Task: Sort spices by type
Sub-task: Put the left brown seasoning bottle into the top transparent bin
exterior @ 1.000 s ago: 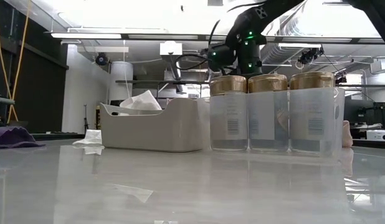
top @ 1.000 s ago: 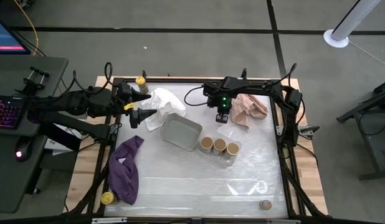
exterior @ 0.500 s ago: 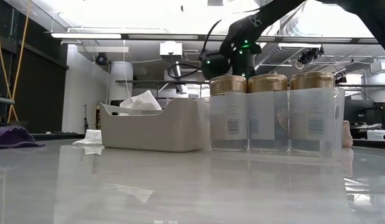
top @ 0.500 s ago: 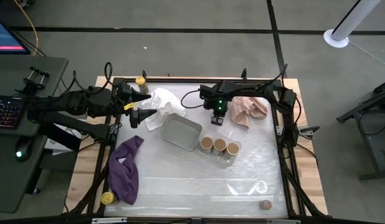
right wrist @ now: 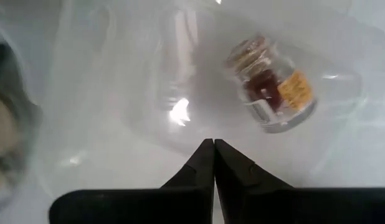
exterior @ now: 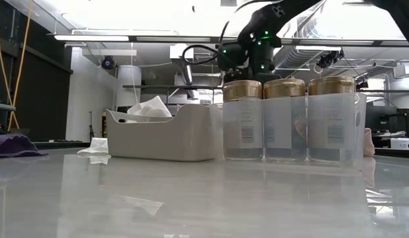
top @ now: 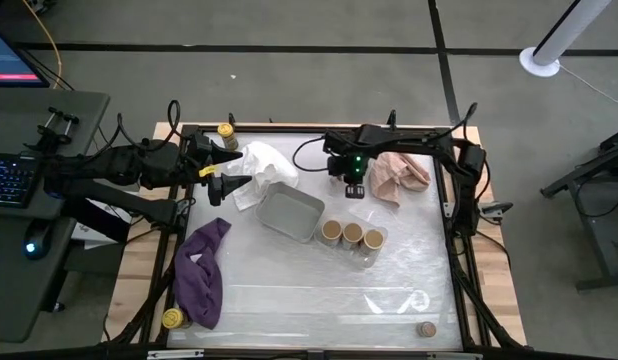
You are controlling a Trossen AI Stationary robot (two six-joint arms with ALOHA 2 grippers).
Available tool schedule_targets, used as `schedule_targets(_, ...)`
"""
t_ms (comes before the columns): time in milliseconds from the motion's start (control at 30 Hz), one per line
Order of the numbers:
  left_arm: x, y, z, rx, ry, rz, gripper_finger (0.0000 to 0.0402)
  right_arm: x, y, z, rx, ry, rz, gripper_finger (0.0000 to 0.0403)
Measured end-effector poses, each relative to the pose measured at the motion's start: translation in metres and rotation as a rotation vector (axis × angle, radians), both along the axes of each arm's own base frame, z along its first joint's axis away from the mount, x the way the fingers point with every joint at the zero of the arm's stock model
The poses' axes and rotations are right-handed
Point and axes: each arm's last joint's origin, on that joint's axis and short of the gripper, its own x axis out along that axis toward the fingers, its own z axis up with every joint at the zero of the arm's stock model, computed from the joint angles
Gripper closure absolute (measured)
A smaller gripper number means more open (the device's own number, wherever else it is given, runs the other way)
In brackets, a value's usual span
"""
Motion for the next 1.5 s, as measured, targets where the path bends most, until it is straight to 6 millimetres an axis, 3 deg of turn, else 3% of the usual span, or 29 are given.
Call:
schedule_targets(133,0.000,0.000,0.000,-0.001,0.000,0.000,0.0014,0.003,0.003,-0.002,-0.071,0.013,0.155,0.0362)
schedule_targets(333,0.000,0.000,0.000,-0.022,-0.007,0.007,0.0014,0.014,0.007,-0.001,-0.266,0.006,0.246,0.0234)
schedule_targets(467,0.000,0.000,0.000,-0.023,-0.008,0.008,0.0014,0.012,0.011,-0.008,-0.237,0.063,0.310,0.0152)
schedule_targets(567,0.000,0.000,0.000,-0.023,-0.007,0.008,0.0014,0.013,0.013,-0.022,-0.199,0.114,0.345,0.0121)
schedule_targets(900,0.000,0.000,0.000,-0.018,-0.006,0.021,0.0014,0.028,0.018,-0.045,-0.205,0.099,0.411,0.0112)
schedule_targets(1200,-0.002,0.001,-0.005,-0.011,0.045,0.023,0.0014,0.038,0.025,-0.040,-0.192,0.022,0.361,0.0115)
schedule_targets(1333,-0.002,0.001,-0.005,-0.011,0.045,0.023,0.0014,0.036,0.025,-0.042,-0.192,0.032,0.328,0.0145)
schedule_targets(1500,-0.002,0.001,-0.005,-0.002,0.048,0.020,0.0014,0.038,0.026,-0.041,-0.177,0.009,0.250,0.0216)
